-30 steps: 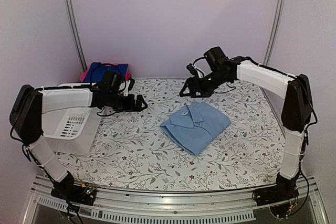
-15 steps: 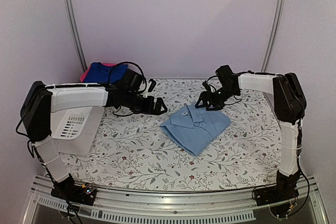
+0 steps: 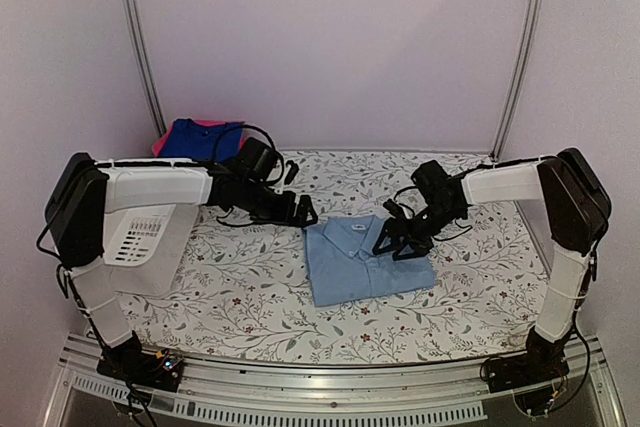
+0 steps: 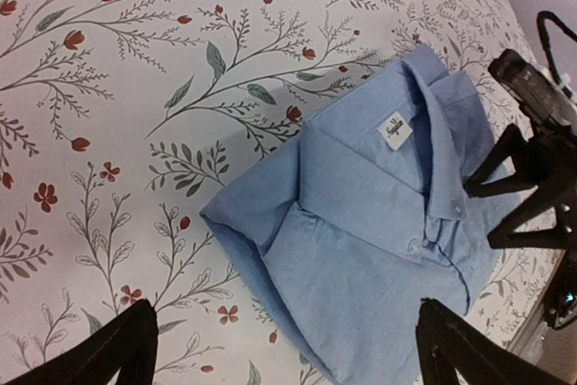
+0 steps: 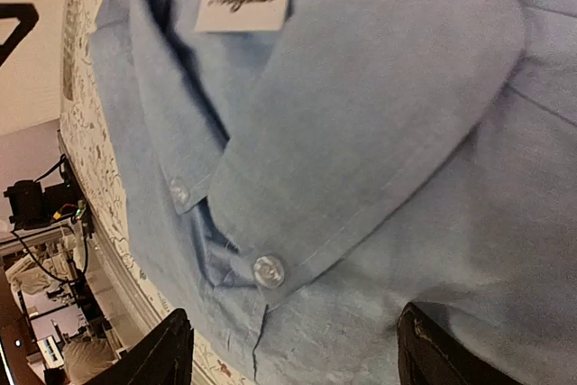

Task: Fold and stack the mixed laundry pile
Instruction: Turn over the square-folded shirt at the center of the board, then adjust the square-folded shirt at the center of the board.

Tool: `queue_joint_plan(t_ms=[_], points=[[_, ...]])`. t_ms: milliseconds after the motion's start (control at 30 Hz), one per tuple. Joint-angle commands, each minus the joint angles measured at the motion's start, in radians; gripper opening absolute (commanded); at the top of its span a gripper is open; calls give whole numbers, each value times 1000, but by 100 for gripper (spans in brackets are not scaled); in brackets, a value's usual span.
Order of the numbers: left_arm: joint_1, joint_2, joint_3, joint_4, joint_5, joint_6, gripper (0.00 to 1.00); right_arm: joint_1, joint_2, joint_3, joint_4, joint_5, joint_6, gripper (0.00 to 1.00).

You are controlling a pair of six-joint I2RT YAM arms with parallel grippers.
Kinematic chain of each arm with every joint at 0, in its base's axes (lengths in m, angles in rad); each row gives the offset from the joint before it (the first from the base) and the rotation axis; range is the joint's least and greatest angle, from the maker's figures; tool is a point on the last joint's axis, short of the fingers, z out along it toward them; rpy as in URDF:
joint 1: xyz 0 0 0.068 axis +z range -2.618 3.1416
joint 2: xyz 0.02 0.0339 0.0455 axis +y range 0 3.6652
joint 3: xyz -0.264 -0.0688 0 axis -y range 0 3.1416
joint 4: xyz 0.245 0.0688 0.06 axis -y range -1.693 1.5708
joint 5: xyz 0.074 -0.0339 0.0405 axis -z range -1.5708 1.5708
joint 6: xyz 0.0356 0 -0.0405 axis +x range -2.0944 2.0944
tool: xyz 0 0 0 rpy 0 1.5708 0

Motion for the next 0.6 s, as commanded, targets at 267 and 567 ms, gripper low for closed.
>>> queue_joint_plan(t_ms=[267, 567], points=[[65, -36, -104, 71, 171, 11, 90, -89, -375, -126, 55, -88, 126, 71], [108, 100, -20, 113, 347, 8, 51, -145, -236, -68, -18, 115, -17, 56]])
